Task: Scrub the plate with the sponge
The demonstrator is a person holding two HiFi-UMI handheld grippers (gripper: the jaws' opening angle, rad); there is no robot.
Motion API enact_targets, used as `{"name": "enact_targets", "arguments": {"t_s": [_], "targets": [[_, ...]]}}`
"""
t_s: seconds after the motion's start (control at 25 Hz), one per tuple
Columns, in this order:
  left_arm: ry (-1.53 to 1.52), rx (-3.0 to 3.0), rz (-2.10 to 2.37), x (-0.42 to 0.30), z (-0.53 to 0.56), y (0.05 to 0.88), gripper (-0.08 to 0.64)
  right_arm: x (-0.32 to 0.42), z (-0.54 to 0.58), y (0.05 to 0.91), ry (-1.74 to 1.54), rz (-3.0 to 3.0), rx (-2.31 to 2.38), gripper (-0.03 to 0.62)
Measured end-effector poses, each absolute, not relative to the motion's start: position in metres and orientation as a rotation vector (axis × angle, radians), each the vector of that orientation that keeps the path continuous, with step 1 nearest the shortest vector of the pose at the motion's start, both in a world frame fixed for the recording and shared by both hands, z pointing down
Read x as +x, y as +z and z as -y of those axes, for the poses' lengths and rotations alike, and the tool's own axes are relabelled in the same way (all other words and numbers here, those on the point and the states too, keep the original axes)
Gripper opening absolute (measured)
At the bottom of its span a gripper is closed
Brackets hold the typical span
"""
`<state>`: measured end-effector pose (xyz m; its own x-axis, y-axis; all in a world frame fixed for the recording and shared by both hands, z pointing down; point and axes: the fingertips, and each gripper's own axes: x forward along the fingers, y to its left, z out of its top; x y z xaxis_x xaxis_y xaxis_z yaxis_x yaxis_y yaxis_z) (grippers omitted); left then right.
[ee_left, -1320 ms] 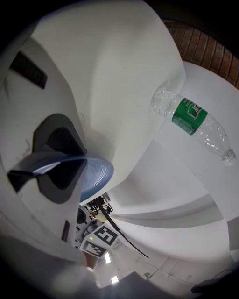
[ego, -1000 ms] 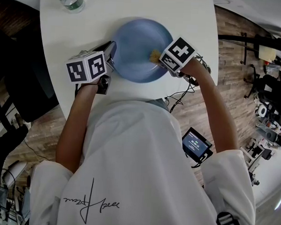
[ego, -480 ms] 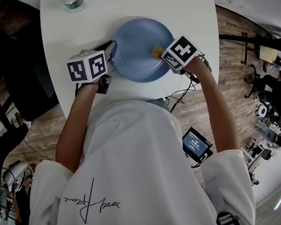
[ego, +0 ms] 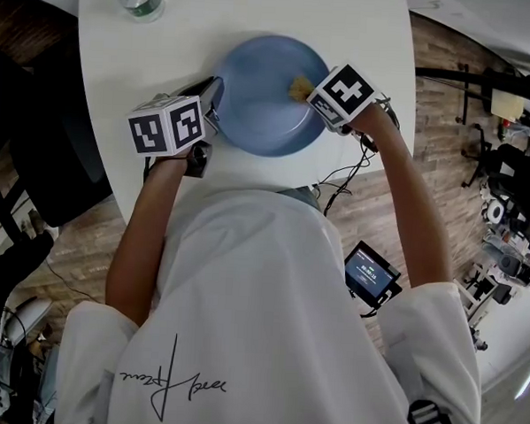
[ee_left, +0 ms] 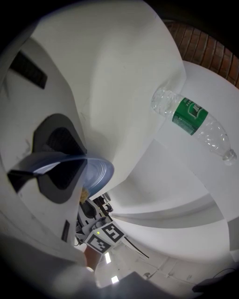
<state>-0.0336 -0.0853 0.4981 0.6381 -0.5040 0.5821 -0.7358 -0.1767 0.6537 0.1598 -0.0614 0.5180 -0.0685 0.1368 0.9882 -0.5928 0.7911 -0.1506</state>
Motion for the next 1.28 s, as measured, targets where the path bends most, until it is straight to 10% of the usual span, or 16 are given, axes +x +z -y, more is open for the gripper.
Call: {"name": "enact_targets", "arguments": {"t_s": [1.28], "targets": [[0.312, 1.846, 0.994, -0.033, 0.084, 0.497, 0.040, 0.145, 0.118, 0.517, 0.513, 1.559, 0.517, 0.044]]}}
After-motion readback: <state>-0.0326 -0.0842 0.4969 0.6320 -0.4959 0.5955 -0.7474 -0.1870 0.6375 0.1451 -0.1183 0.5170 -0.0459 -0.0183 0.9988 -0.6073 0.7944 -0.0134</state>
